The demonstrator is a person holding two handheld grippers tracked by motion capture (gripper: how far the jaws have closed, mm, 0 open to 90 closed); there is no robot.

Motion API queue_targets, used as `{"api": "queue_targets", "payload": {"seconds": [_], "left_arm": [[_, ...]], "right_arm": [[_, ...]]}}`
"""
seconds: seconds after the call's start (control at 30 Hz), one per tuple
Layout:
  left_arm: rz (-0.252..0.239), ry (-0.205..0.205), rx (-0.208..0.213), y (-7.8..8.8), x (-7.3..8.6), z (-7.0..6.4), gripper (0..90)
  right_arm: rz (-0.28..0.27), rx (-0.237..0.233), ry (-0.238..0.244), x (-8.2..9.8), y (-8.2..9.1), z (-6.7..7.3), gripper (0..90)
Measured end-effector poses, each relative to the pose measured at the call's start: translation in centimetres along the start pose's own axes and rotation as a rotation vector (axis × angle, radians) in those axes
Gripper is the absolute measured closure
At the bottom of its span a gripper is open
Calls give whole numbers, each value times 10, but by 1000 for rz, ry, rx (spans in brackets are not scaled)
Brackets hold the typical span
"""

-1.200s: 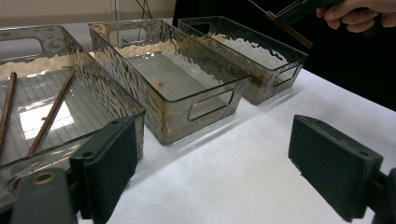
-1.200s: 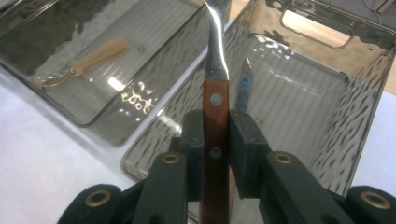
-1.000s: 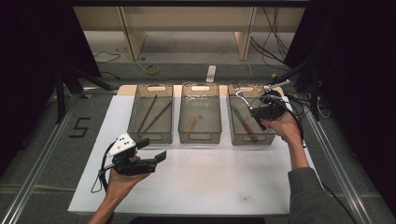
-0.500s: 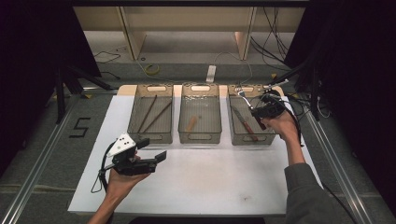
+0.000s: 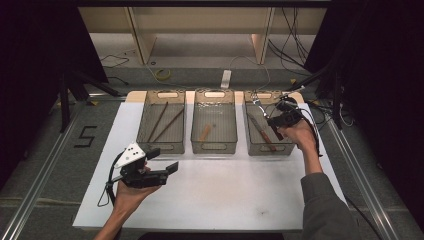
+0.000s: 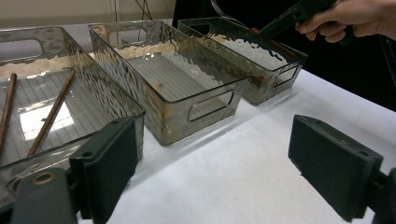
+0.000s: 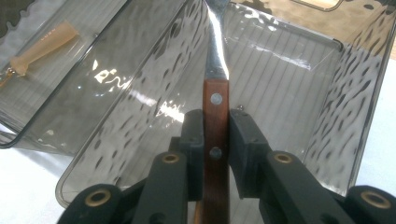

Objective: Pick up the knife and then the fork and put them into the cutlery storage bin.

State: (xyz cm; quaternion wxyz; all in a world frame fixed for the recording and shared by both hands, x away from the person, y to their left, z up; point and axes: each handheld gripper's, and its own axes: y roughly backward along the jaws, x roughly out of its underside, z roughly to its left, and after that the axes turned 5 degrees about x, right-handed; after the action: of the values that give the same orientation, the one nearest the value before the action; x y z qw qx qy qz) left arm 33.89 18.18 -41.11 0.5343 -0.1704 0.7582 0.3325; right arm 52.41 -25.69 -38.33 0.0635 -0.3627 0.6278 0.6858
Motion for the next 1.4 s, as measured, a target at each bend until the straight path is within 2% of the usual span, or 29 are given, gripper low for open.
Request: {"api": "queue_targets", "payload": {"seconds": [0.63,0.67,0.73,0.8,0.87,1.13,1.4], "left_arm": [[0,0,0,0,0,0,151],[0,1,0,0,0,0,151],[0,1,0,0,0,0,151],[0,1,0,0,0,0,151],[-1,2,0,0,0,0,151],[1,2,1,0,0,0,151],[3,3,1,-1,0,0,151]], "right_arm": [[37,-5,-9,0,-14,4,759],[48,-9,-16,0,-15,5,720],[50,-4,-31,-1,-16,4,577],[35,-9,-35,-3,-14,5,500],[10,0,-35,-4,-10,7,465],[-87,-76,-11,-1,13,19,400],[-169,-120,5,6,32,32,353]]}}
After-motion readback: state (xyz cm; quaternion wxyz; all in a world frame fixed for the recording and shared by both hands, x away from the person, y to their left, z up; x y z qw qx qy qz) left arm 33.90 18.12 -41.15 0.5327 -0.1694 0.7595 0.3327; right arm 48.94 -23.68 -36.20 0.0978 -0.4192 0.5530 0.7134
